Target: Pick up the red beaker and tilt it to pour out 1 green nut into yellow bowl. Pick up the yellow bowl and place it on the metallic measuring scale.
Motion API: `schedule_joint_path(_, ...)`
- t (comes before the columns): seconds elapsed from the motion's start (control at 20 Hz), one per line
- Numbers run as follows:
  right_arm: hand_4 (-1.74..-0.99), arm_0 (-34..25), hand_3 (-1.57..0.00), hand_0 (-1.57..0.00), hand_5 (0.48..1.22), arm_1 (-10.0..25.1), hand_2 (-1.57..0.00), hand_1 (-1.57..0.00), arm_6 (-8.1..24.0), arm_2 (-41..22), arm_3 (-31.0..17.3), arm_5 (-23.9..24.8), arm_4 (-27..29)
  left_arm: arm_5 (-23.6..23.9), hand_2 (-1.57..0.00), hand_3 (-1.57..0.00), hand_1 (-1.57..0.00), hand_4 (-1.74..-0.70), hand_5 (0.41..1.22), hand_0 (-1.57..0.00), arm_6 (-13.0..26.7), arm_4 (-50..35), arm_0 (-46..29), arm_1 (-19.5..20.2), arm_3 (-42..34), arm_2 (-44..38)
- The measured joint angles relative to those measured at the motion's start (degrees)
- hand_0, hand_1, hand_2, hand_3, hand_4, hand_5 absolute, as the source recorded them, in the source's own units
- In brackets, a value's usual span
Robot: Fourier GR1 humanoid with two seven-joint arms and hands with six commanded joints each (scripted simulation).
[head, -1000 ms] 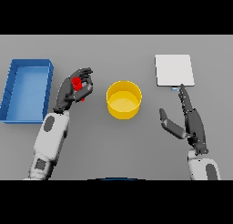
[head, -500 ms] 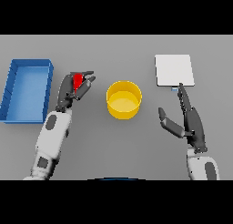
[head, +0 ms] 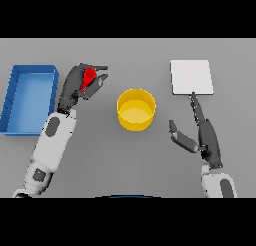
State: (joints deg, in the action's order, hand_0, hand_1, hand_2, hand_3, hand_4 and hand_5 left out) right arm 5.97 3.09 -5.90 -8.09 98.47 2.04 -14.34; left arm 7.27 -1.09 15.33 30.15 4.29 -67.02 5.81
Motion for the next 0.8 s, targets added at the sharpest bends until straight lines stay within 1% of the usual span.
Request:
schedule_joint_path(0.05, -1.243, 0.0, 0.0, 0.0, 0.691, 0.3, 0.0, 0.0, 0.4, 0.1, 0.3, 0.3, -0.5, -1.2, -1.56, -1.56, -1.56, -1.73, 1.121, -1.56, 2.0, 2.7, 0.6, 1.4, -0.3, 2.8)
schedule_joint_path(0.1, -1.243, 0.2, 0.0, 0.0, 0.694, 0.6, 0.0, 0.0, 0.5, 0.4, 0.5, 0.4, -0.5, -2.2, -1.56, -1.56, -1.56, -1.73, 1.119, -1.56, 2.8, 4.3, 0.9, 2.5, -0.7, 4.6)
schedule_joint_path(0.2, -1.243, 0.6, 0.0, 0.0, 0.7, 0.7, 0.0, 0.0, 0.7, 0.4, 0.7, 0.2, -0.3, -3.5, -1.56, -1.56, -1.56, -1.73, 1.115, -1.56, 3.7, 5.6, 1.4, 4.0, -1.1, 6.4)
schedule_joint_path(0.35, -1.248, 1.0, 0.0, 0.0, 0.711, 0.8, 0.0, 0.0, 0.7, 0.2, 1.1, 0.2, -0.5, -4.5, -1.56, -1.56, -1.56, -1.73, 1.112, -1.56, 4.1, 5.9, 1.5, 5.6, -1.8, 7.8)
schedule_joint_path(0.4, -1.251, 1.3, 0.0, 0.0, 0.714, 1.0, 0.0, 0.0, 0.9, 0.4, 0.8, -0.2, -0.1, -5.0, -1.57, -1.57, -1.57, -1.74, 1.112, -1.57, 4.5, 7.9, 2.2, 6.9, -1.7, 9.4)
schedule_joint_path(0.45, -1.254, 0.8, 0.0, 0.0, 0.717, 0.8, 0.0, 0.0, 1.2, 0.3, 0.4, -0.1, -0.4, -5.5, -1.57, -1.57, -1.57, -1.74, 1.112, -1.57, 5.2, 9.6, 3.8, 7.7, -0.8, 11.0)
schedule_joint_path(0.5, -1.26, 1.1, 0.0, 0.0, 0.719, 0.6, 0.0, 0.0, 0.3, 0.0, 0.5, 0.2, -0.7, -5.7, -1.57, -1.57, -1.57, -1.74, 1.123, -1.57, 5.9, 12.4, 5.6, 8.6, 0.5, 13.0)
schedule_joint_path(0.55, -1.266, 1.0, 0.0, 0.0, 0.72, 0.5, 0.0, 0.0, 0.4, -0.2, 0.7, 0.0, -0.8, -6.0, -1.57, -1.57, -1.57, -1.74, 1.137, -1.57, 5.7, 15.1, 7.2, 9.5, 1.2, 15.3)
schedule_joint_path(0.6, -1.267, 0.9, 0.0, 0.0, 0.72, 0.8, 0.0, 0.0, 0.3, 0.1, 1.2, -0.3, -0.2, -6.6, -1.57, -1.57, -1.57, -1.74, 1.134, -1.57, 5.2, 17.8, 8.8, 10.2, 2.5, 17.8)
schedule_joint_path(0.65, -1.267, 0.2, 0.0, 0.0, 0.721, 0.7, 0.0, 0.0, 0.8, 0.5, 0.8, -0.4, 0.4, -7.4, -1.57, -1.57, -1.57, -1.74, 1.152, -1.57, 5.8, 20.3, 10.5, 11.3, 3.5, 19.8)
schedule_joint_path(0.7, -1.269, 0.3, 0.0, 0.0, 0.722, 0.7, 0.0, 0.0, 0.7, 0.5, 0.7, -0.6, 0.6, -8.0, -1.57, -1.57, -1.57, -1.74, 1.166, -1.57, 6.2, 22.6, 12.1, 11.9, 4.5, 21.7)
schedule_joint_path(0.8, -1.268, 0.6, 0.0, 0.0, 0.72, 0.2, 0.0, 0.0, 0.6, 0.0, 0.6, -0.5, 0.2, -9.0, -1.57, -1.57, -1.57, -1.74, 1.186, -1.57, 5.1, 25.9, 15.2, 12.9, 6.5, 24.9)
